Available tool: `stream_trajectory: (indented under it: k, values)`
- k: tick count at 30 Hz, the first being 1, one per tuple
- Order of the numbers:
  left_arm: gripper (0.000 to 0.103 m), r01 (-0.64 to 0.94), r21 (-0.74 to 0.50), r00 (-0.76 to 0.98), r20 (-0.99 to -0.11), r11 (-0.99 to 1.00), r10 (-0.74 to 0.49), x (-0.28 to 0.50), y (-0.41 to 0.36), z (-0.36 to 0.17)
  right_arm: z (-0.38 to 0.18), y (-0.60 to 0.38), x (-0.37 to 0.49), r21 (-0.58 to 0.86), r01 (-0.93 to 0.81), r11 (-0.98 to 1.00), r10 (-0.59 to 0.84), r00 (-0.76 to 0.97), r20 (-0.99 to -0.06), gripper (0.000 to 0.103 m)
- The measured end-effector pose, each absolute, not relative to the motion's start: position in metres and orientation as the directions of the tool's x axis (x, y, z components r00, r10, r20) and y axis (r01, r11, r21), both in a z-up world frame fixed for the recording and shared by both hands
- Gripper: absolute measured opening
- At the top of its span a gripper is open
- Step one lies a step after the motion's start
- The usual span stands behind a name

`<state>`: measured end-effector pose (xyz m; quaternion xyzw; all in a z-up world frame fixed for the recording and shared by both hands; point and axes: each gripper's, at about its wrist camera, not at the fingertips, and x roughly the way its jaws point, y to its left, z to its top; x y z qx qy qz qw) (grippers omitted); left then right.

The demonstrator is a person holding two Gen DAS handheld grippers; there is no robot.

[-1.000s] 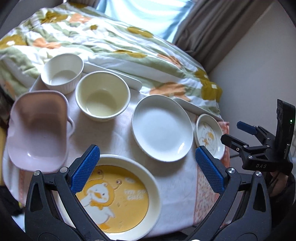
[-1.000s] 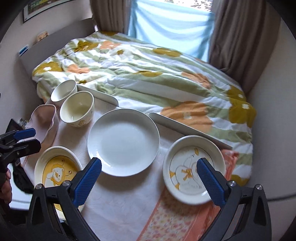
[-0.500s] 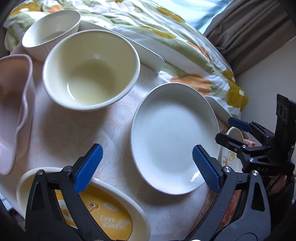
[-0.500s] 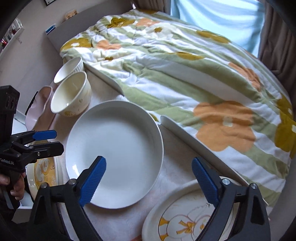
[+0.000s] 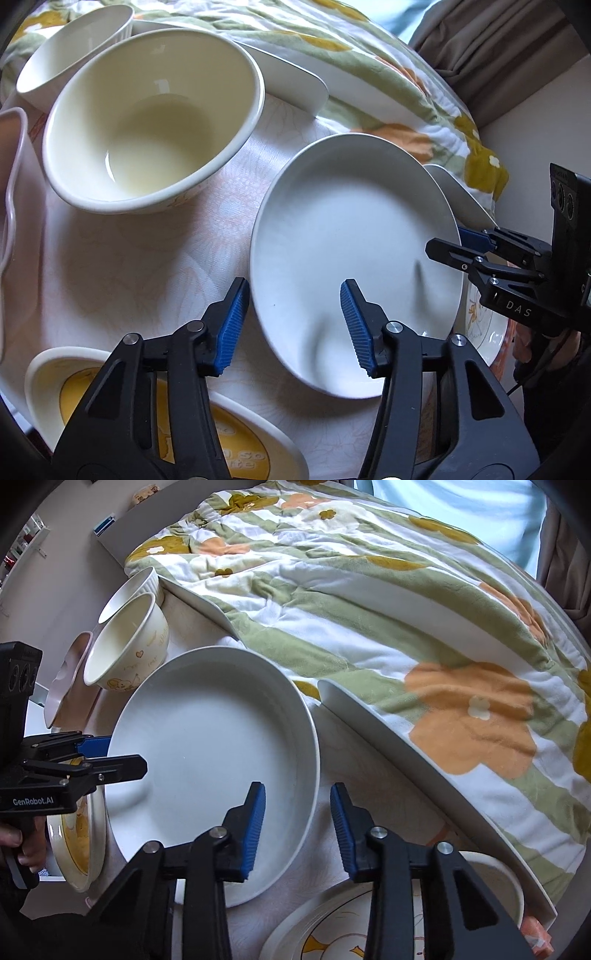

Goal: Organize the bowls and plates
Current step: 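Lift the white plate with both grippers, lower it onto the yellow plate, release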

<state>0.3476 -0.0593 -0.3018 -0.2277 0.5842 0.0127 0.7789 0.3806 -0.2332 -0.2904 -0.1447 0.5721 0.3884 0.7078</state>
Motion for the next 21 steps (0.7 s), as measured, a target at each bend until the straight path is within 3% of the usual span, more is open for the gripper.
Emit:
stream_trajectory:
  k: [2,3,8,12,21]
  values:
    - [0.045,-0.278,-0.339,0.313,-0.916,0.899,-0.249,0.349,-0.060,-0.302,-0.290,-0.233,0.378,0.234,-0.721,0.652,0.386,0.050,-0.921,0.032]
    - [0.037,-0.274,-0.339,0.307,-0.917,0.900,-0.252,0.349,-0.061,-0.304,-0.290,-0.234,0.378,0.233,-0.720,0.653,0.385,0.052,-0.921,0.030]
    - [0.029,-0.263,-0.313,0.292,-0.927,0.913,-0.233,0.348,-0.063,-0.305,-0.296,-0.235,0.379,0.243,-0.715,0.656,0.382,0.036,-0.923,0.018]
    - [0.017,-0.265,-0.285,0.292,-0.934,0.921,-0.205,0.344,-0.059,-0.305,-0.295,-0.235,0.378,0.237,-0.714,0.658,0.384,0.048,-0.922,0.017]
    - [0.016,-0.272,-0.275,0.310,-0.932,0.922,-0.187,0.338,-0.057,-0.300,-0.295,-0.237,0.378,0.252,-0.699,0.669,0.399,0.052,-0.916,0.017]
